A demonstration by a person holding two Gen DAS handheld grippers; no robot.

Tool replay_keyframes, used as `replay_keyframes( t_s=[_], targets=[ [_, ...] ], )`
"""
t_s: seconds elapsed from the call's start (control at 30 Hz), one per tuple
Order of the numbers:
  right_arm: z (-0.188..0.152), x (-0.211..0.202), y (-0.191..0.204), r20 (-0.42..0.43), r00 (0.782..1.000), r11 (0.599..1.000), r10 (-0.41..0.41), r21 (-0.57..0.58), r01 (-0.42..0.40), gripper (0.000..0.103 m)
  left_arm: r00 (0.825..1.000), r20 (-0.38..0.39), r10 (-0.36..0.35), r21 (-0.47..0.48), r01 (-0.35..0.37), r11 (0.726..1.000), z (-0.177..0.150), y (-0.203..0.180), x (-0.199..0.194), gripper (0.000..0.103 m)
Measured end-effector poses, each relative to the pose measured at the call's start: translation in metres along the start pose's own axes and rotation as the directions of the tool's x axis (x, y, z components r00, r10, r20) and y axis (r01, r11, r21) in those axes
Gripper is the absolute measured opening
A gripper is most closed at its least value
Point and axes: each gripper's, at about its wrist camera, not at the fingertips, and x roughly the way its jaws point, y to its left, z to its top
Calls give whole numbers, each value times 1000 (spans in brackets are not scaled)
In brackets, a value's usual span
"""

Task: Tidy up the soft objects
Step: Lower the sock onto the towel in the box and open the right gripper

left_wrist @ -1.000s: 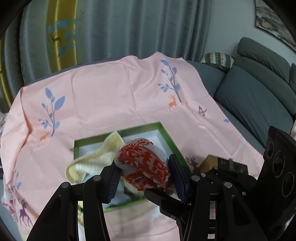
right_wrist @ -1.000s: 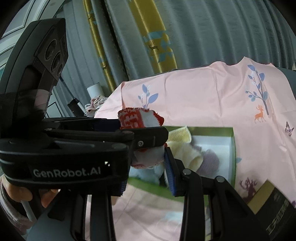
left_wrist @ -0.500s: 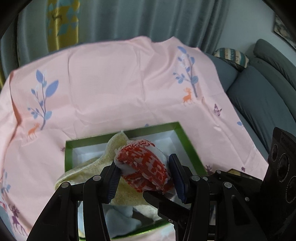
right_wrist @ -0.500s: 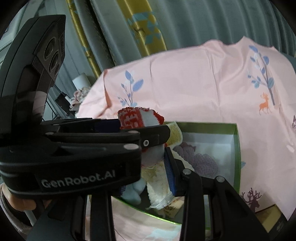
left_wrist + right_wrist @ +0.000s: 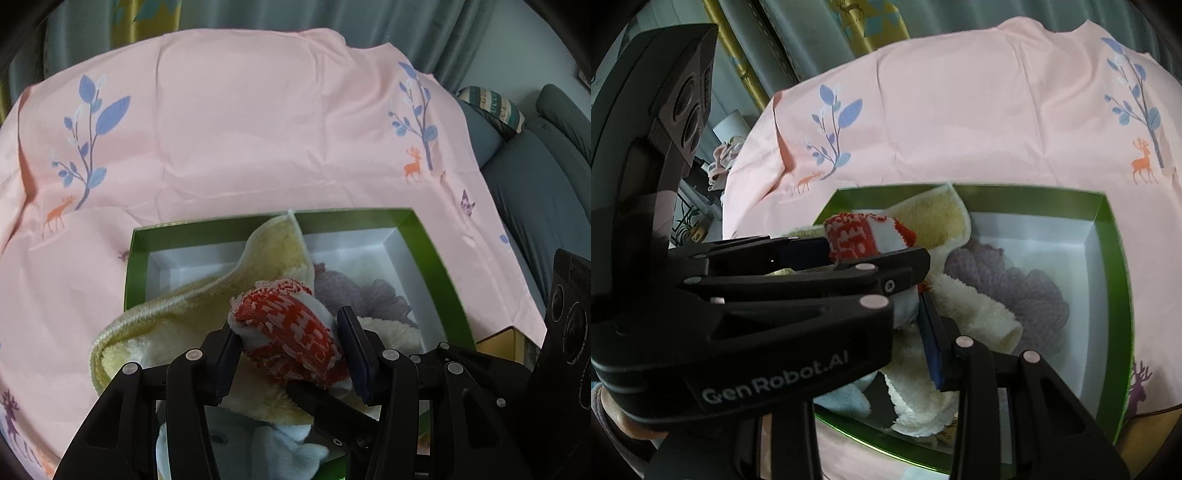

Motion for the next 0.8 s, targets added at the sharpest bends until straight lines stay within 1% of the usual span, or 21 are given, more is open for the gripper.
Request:
replay_keyframes(
  t_s=[0.37, 0.43, 0.5, 0.53, 0.63, 0.7, 0.77, 0.8],
  targets=[
    [-1, 6, 1, -31, 999, 1000, -24, 7, 24, 40, 1000, -5, 22, 13, -22, 1000, -7, 0, 5, 51],
    [-1, 6, 1, -39, 999, 1000, -29, 4, 30, 43, 1000, -12, 25, 10, -25, 1000, -8, 0, 5, 53],
    [-3, 4, 1, -42, 999, 999, -35, 3, 35, 48, 999, -18, 40, 13, -40, 999, -10, -1, 4, 65],
    [-4, 3, 1, -41, 999, 999, -35, 4, 35, 49, 999, -18, 46, 18, -46, 999, -11, -2, 2, 67],
    [-6, -1, 1, -36, 998, 999, -43, -1, 43, 58, 998, -10, 65, 38, -64, 997, -15, -6, -5, 70],
    [-8, -6, 2, -33, 998, 998, -62, -14, 62, 72, 997, 3, 74, 52, -74, 996, -18, -10, -13, 83],
    [-11, -13, 4, -23, 997, 996, -80, -26, 79, 78, 995, 24, 92, 62, -93, 994, -21, -12, -23, 85],
    [-13, -18, 5, -14, 996, 996, -89, -32, 89, 79, 994, 33, 100, 64, -102, 993, -22, -12, -28, 85]
  ],
)
